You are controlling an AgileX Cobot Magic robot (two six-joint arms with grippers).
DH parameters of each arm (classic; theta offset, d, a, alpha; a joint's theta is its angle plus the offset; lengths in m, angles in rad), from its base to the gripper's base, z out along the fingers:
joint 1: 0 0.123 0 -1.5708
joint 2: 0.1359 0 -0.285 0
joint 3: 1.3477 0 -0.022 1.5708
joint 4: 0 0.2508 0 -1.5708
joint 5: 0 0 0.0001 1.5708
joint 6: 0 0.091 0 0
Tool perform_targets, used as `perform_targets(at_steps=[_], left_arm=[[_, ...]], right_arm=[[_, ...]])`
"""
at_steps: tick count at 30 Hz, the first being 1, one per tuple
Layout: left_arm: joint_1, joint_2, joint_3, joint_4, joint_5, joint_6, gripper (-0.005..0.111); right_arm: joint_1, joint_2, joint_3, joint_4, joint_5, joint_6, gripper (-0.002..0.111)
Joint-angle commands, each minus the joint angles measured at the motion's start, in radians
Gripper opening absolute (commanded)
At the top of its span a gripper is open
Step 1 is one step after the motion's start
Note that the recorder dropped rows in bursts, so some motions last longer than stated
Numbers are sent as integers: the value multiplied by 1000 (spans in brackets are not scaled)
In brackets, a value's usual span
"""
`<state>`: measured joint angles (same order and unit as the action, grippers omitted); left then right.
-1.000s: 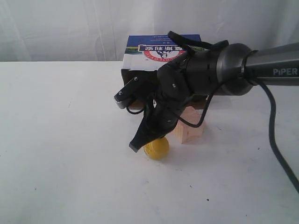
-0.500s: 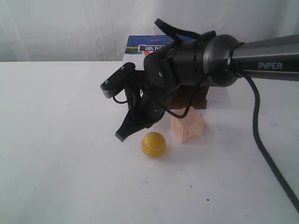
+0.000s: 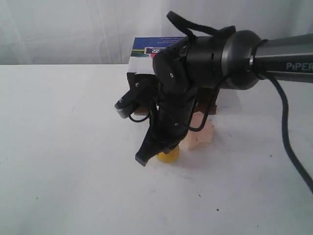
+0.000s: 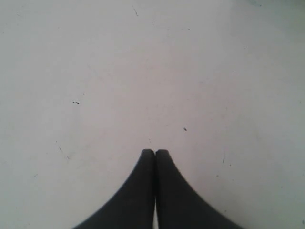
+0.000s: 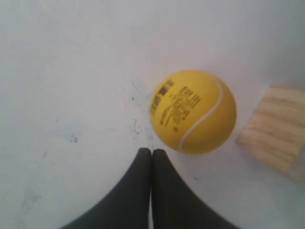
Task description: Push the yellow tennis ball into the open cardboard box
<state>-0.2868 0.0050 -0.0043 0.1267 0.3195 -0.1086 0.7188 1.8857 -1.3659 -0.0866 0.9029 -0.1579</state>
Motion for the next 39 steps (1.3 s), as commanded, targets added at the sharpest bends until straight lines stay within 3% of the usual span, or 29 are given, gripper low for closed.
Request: perform_targets(at_steps=[1, 5, 7, 11, 15, 27, 32, 39], left_arm=[[-5, -5, 4, 2, 16, 2, 0], [-5, -5, 4, 2, 16, 2, 0], [-5, -5, 4, 2, 16, 2, 0], [-5, -5, 4, 2, 16, 2, 0], [-5, -5, 4, 2, 16, 2, 0], [-5, -5, 4, 2, 16, 2, 0], [-5, -5, 4, 2, 16, 2, 0], [-5, -5, 4, 2, 16, 2, 0]], right_arm=[[-6, 6, 67, -3, -45, 9, 0], [-51, 77, 73, -99, -192, 9, 0], [-76, 112, -18, -148, -230, 9, 0], [-79, 77, -262, -223, -82, 30, 0], [-72, -28, -295, -232, -20, 72, 0], [-37, -169, 96, -112, -166, 140, 0], [-31, -266, 324, -14, -376, 278, 0], [-44, -461, 594, 33, -771, 278, 0]])
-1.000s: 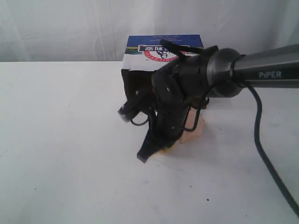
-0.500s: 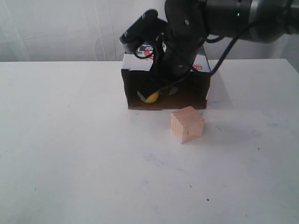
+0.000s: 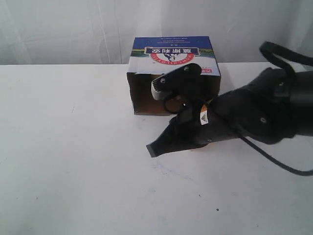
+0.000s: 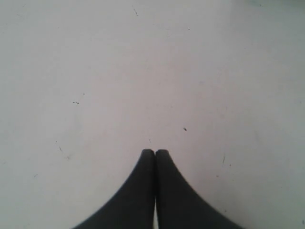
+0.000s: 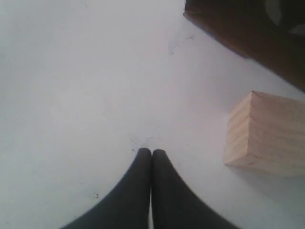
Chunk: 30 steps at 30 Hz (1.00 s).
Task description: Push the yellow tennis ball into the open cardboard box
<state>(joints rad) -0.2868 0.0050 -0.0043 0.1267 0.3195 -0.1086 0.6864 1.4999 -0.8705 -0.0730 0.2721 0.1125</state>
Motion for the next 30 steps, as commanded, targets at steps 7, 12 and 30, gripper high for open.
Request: perform_targets(at_steps=[7, 12, 30], left_arm=[[-5, -5, 4, 2, 16, 2, 0], [-5, -5, 4, 2, 16, 2, 0], [-5, -5, 4, 2, 16, 2, 0]], right_arm=[[-12, -214, 304, 30, -346, -3, 0], [-22, -359, 387, 38, -347, -3, 0], [-303, -911, 674, 38, -266, -3, 0]])
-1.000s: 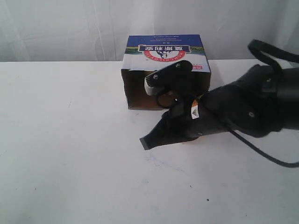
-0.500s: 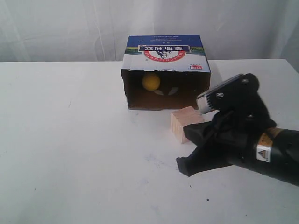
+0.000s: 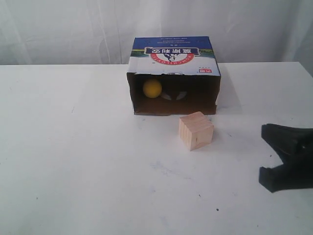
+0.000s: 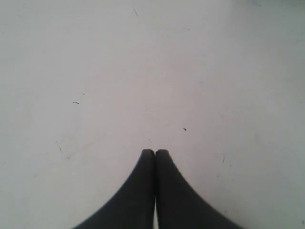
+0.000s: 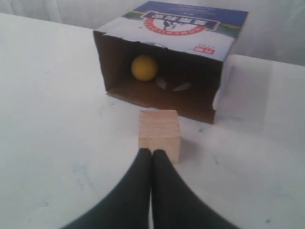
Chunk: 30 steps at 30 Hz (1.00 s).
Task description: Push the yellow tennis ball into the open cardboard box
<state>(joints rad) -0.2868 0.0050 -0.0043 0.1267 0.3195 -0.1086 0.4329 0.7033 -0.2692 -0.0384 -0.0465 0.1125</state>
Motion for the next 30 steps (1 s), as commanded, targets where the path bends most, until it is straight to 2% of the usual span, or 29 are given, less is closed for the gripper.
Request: perform_targets(at_steps=[1, 12, 22, 27, 30], left_arm=[[-5, -5, 4, 2, 16, 2, 0], [-5, -5, 4, 2, 16, 2, 0], [-5, -5, 4, 2, 16, 2, 0], [-5, -5, 4, 2, 16, 2, 0], [-5, -5, 4, 2, 16, 2, 0]], right_arm=[[-60, -142, 89, 3, 63, -3, 0], [-178, -428, 265, 2, 91, -3, 0], [-185, -562, 269, 3, 218, -3, 0], [-259, -624, 269, 3, 226, -3, 0], [-267, -663, 269, 1, 230, -3, 0]])
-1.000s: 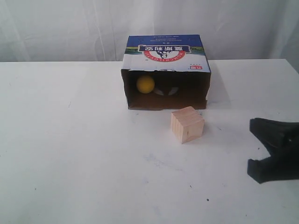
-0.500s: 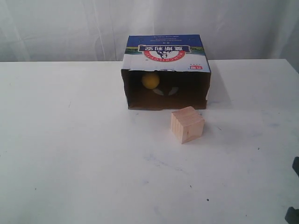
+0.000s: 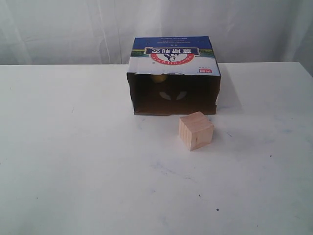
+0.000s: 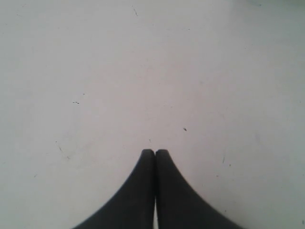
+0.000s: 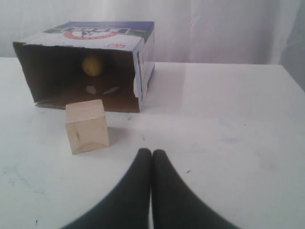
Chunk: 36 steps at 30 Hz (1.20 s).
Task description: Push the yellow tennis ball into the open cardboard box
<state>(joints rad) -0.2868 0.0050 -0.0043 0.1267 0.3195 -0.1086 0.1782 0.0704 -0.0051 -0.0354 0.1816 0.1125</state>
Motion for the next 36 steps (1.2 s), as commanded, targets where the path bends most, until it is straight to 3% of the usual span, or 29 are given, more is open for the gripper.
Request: perform_targets(at_steps=[1, 36], left_arm=[[-5, -5, 4, 2, 16, 2, 0], [-5, -5, 4, 2, 16, 2, 0]], right_arm=[[-12, -30, 5, -2, 2, -3, 0], [-10, -30, 5, -12, 4, -74, 0]])
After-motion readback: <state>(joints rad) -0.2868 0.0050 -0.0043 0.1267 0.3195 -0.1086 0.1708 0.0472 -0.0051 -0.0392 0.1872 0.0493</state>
